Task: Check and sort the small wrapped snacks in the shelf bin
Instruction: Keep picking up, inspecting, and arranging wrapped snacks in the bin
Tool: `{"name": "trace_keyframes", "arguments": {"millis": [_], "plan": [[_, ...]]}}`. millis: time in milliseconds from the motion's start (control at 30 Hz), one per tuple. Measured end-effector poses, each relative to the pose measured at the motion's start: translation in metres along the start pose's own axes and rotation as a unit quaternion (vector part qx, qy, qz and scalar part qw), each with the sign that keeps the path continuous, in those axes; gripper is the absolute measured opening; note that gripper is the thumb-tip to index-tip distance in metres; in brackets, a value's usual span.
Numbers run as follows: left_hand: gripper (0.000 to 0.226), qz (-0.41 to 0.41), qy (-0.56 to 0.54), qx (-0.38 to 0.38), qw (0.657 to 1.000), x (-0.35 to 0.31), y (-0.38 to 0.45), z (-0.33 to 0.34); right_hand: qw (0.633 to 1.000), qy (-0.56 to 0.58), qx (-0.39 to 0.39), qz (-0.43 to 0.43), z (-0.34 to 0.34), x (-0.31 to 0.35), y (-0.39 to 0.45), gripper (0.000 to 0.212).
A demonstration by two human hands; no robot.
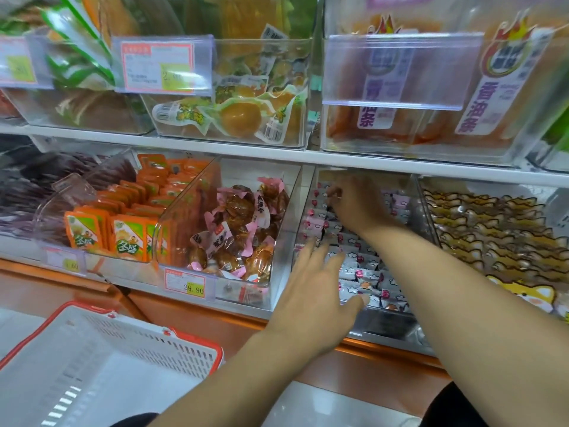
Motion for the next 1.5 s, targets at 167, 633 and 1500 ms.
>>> {"name": "trace_keyframes", "arguments": {"millis": [167,633,1500], "plan": [[0.075,0.009,-0.003,0.008,1.000,0.002,-0.006,0.001,0.998,0.033,0.036,0.034,0.014,0.004,-0.001,0.021],[0.017,-0.171,-0.377,-0.143,0.899,0.029,-0.021,-0.046,0.868,0.389,-0.178,0.250,-0.038,0.034,-0.041,0.018],[0.039,-0.211,-0.632,-0.046,0.744,0.047,-0.044,-0.051,0.677,0.640,0.140,0.336,-0.047,0.062,-0.132,0.018]]}}
Point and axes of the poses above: each hand's wrist, its own y-axis towards the middle knuckle, its own z-axis out of the palm, x = y × z, the point moved 3 cm from there along y, towards the middle knuckle, and after that the axes turned 14 degrees about y, right-handed, at the moved point
